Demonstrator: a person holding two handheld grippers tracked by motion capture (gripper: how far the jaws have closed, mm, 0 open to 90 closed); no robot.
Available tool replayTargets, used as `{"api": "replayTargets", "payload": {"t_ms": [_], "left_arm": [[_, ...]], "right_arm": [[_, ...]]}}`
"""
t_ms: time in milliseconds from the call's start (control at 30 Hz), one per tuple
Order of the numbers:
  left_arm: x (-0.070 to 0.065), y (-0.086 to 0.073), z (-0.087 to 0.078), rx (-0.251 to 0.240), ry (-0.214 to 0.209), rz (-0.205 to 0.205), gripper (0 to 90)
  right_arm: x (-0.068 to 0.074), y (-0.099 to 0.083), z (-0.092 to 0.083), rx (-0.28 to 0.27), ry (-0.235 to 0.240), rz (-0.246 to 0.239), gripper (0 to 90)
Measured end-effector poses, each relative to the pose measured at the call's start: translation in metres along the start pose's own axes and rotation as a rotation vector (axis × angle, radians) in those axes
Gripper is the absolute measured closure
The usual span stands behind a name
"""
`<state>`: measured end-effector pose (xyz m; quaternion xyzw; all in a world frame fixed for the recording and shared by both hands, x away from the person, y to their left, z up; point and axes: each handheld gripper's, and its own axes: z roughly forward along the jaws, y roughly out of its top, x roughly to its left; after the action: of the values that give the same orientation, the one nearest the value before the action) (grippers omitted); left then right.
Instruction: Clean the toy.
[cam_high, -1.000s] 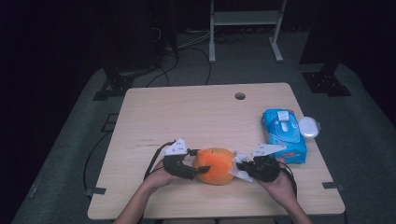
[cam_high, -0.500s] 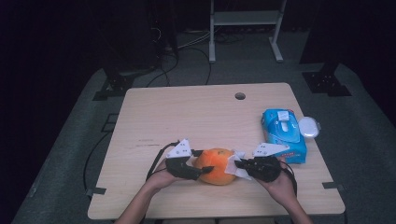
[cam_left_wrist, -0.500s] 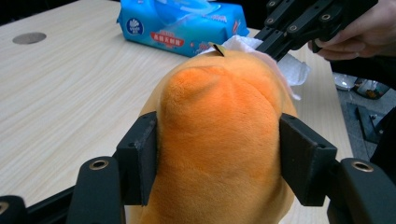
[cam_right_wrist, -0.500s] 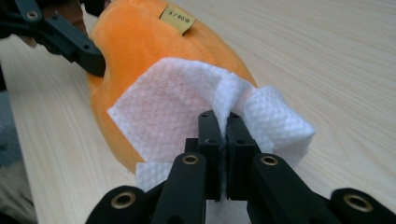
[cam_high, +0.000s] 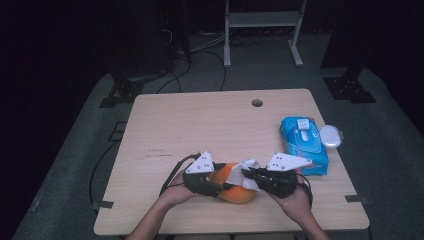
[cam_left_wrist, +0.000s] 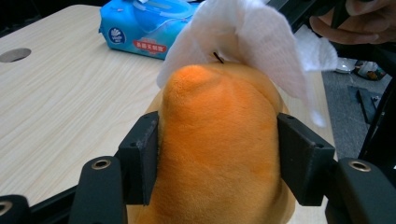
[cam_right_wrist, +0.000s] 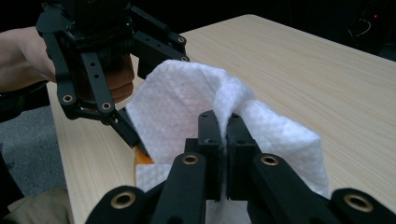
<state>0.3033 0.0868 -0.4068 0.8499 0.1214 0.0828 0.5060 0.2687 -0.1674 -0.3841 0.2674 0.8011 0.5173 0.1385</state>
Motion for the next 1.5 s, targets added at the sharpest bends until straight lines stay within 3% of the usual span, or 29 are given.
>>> {"api": "replayTargets", "payload": {"t_ms": [167,300,367,567,667,733,867,1000,1100,1200,1333,1400,1500], "left_arm": [[-0.003,-0.001,0.005,0.035,0.008,0.017,31.9],[0.001,-0.006,0.006,-0.001,-0.017,-0.007,19.0],[0.004,-0.010,0.005,-0.013,-0.004,-0.015,11.5],[0.012,-0.025,0.012,-0.015,-0.051,-0.088,7.6],[0.011,-0.030,0.019,-0.017,-0.065,-0.085,8.2],[0.010,-0.028,0.017,-0.016,-0.057,-0.080,15.5],[0.006,-0.020,0.009,-0.003,-0.034,-0.026,30.3],[0.002,-0.009,0.002,-0.004,-0.003,0.020,31.5],[0.005,-0.008,-0.001,-0.002,-0.002,0.021,30.9],[0.005,-0.014,0.002,0.013,-0.007,0.019,30.8],[0.006,-0.017,0.001,0.015,-0.002,-0.005,29.6],[0.006,-0.016,0.002,0.006,0.002,-0.013,29.2],[0.006,-0.013,0.002,0.005,0.009,-0.003,29.2]], "right_arm": [[-0.001,-0.009,0.011,0.075,-0.027,-0.014,86.3],[-0.004,-0.017,0.014,0.103,-0.022,-0.001,86.6],[-0.007,-0.018,0.012,0.103,-0.033,0.004,86.6],[-0.019,-0.025,0.007,0.108,-0.021,0.048,86.6],[-0.021,-0.027,0.007,0.110,-0.014,0.066,86.5],[-0.022,-0.027,0.007,0.108,-0.015,0.073,86.5],[-0.022,-0.027,0.004,0.080,0.006,0.109,86.5],[-0.018,-0.022,-0.002,0.026,0.007,0.116,86.7],[-0.018,-0.016,-0.008,-0.028,0.030,0.130,86.6],[-0.019,-0.017,-0.005,-0.005,0.022,0.120,86.6],[-0.027,-0.031,0.007,0.074,-0.004,0.126,86.6],[-0.031,-0.032,0.006,0.075,0.010,0.157,86.5],[-0.026,-0.024,0.001,0.045,-0.011,0.140,86.4]]}}
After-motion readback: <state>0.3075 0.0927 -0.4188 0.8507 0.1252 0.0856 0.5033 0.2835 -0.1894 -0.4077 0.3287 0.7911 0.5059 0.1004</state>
